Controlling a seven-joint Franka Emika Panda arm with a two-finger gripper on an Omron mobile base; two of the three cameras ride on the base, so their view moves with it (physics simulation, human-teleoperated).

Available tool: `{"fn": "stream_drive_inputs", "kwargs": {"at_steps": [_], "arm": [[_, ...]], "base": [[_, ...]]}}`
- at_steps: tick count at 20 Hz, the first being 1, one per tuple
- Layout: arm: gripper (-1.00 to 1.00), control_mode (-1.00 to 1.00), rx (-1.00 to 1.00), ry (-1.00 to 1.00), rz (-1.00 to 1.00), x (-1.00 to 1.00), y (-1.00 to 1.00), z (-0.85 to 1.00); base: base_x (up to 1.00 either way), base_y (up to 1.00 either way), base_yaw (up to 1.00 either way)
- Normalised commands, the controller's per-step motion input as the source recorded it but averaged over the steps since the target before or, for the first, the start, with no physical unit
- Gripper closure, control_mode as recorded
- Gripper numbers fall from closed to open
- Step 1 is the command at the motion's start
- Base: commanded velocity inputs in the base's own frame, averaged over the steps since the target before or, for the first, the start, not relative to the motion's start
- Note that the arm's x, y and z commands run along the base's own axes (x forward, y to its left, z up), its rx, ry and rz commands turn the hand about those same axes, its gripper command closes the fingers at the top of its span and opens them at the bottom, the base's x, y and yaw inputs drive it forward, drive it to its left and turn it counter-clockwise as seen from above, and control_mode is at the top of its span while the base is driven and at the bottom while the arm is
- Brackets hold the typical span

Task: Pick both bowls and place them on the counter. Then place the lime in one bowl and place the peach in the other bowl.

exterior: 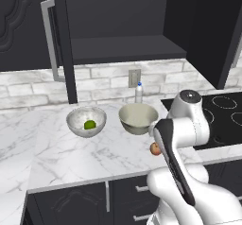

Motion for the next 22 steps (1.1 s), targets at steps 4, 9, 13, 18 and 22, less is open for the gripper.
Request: {"fn": "stream_drive_inputs", "kwargs": {"at_steps": [4,9,13,18,22], "arm": [[-1.0,-1.0,0.0,0.0,0.0,0.14,0.0,-0.3],[-1.0,-1.0,0.0,0.0,0.0,0.17,0.0,-0.37],[-1.0,-1.0,0.0,0.0,0.0,0.18,0.0,-0.39],[-1.0,-1.0,0.0,0.0,0.0,0.22,0.0,-0.38],[-1.0,-1.0,0.0,0.0,0.0,0.2,0.0,-0.35]], "base": [[0.0,0.0,0.0],[0.0,0.0,0.0],[0.0,0.0,0.0],[0.0,0.0,0.0],[0.0,0.0,0.0]]}}
